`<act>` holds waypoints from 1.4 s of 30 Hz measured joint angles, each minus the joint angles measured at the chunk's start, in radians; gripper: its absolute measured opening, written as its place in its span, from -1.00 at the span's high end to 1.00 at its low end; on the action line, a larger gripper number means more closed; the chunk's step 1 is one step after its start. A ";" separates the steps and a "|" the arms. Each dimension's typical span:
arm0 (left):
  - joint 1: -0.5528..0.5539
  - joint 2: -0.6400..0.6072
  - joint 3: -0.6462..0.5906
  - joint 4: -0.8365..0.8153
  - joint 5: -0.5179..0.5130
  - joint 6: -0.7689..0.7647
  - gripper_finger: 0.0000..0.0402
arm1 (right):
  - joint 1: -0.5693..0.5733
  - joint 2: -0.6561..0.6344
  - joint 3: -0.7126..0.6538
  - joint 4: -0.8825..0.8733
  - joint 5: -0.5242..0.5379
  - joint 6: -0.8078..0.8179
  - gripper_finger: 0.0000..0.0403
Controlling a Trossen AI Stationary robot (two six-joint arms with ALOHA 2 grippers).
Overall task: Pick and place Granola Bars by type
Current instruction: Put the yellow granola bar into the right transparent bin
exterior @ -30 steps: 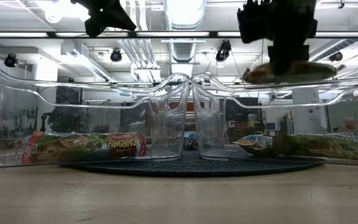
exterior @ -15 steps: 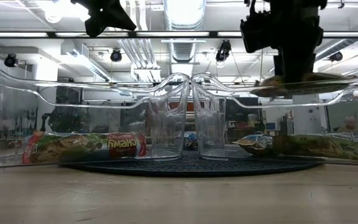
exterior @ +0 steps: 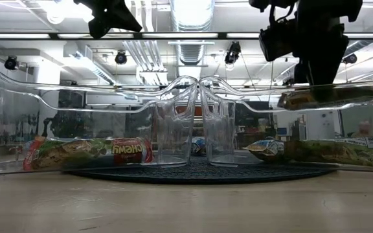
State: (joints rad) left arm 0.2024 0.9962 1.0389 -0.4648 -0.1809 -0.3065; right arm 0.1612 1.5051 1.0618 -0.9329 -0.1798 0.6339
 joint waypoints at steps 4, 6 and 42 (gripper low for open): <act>0.000 0.000 0.000 0.000 0.000 0.000 1.00 | 0.000 0.000 0.000 -0.014 0.004 -0.002 0.74; 0.000 0.000 0.000 0.000 0.000 0.000 1.00 | 0.000 0.000 0.000 -0.014 0.005 -0.002 0.74; 0.000 0.000 0.000 0.000 0.000 -0.002 1.00 | 0.071 0.002 -0.015 -0.004 -0.039 -0.113 0.59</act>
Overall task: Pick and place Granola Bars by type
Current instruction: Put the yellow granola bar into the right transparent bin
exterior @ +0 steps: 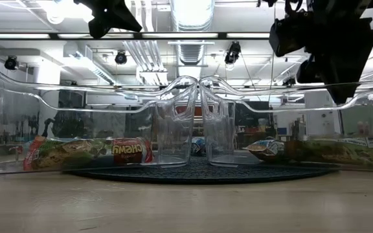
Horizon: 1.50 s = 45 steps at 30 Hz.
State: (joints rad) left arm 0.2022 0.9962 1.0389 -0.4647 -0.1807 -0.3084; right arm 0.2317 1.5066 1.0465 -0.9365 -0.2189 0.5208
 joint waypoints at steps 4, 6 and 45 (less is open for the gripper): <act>0.000 0.000 0.000 0.000 0.000 0.000 1.00 | 0.000 0.000 -0.004 0.000 0.000 0.013 0.50; 0.000 0.000 0.000 0.000 0.000 0.000 1.00 | 0.000 0.000 -0.004 0.001 0.001 0.017 0.46; 0.000 0.000 0.000 0.001 0.000 0.001 1.00 | -0.001 -0.002 0.044 0.010 0.009 0.005 0.96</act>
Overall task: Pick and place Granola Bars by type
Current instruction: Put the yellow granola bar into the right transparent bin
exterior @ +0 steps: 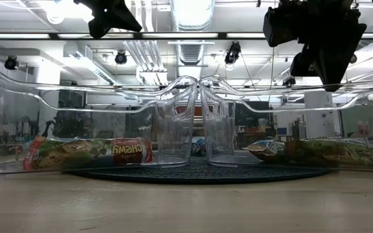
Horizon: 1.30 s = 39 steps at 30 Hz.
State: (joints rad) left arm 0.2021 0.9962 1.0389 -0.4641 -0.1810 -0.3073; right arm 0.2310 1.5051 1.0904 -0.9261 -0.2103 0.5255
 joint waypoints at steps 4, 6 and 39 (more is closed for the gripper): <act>0.000 0.000 0.000 0.000 0.000 0.000 1.00 | 0.000 -0.011 0.000 0.001 0.000 0.021 0.96; 0.000 0.000 0.000 0.000 0.000 0.001 1.00 | 0.000 -0.024 0.000 0.002 0.001 0.024 0.96; 0.000 0.000 0.000 0.000 0.000 0.001 1.00 | -0.094 -0.416 0.000 0.078 0.281 0.103 0.96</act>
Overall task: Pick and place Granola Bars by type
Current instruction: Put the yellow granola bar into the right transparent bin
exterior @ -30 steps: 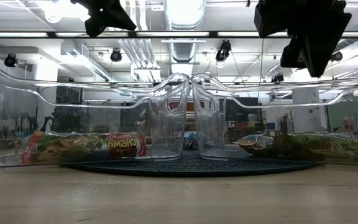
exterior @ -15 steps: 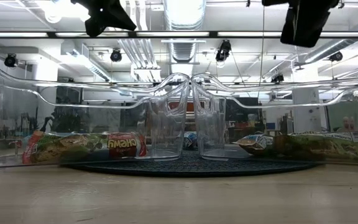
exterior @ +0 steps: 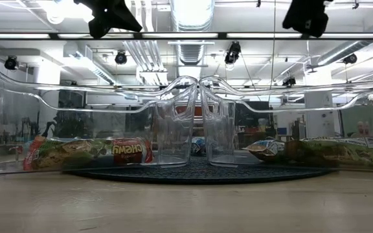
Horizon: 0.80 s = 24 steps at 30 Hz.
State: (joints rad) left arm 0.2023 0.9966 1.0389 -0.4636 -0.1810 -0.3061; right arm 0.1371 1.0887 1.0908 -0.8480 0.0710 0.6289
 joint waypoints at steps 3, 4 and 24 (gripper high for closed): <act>0.000 0.000 0.000 0.000 0.000 0.000 1.00 | -0.039 -0.015 0.000 0.016 0.012 -0.009 0.96; 0.000 0.000 0.000 0.000 0.000 0.000 1.00 | -0.051 -0.017 0.000 0.021 0.012 -0.016 0.96; 0.000 0.000 0.000 0.000 0.008 0.028 1.00 | -0.268 -0.020 0.000 0.053 0.008 -0.109 0.96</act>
State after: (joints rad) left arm 0.2021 0.9966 1.0389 -0.4633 -0.1730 -0.2781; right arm -0.1304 1.0687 1.0908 -0.7948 0.0790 0.5201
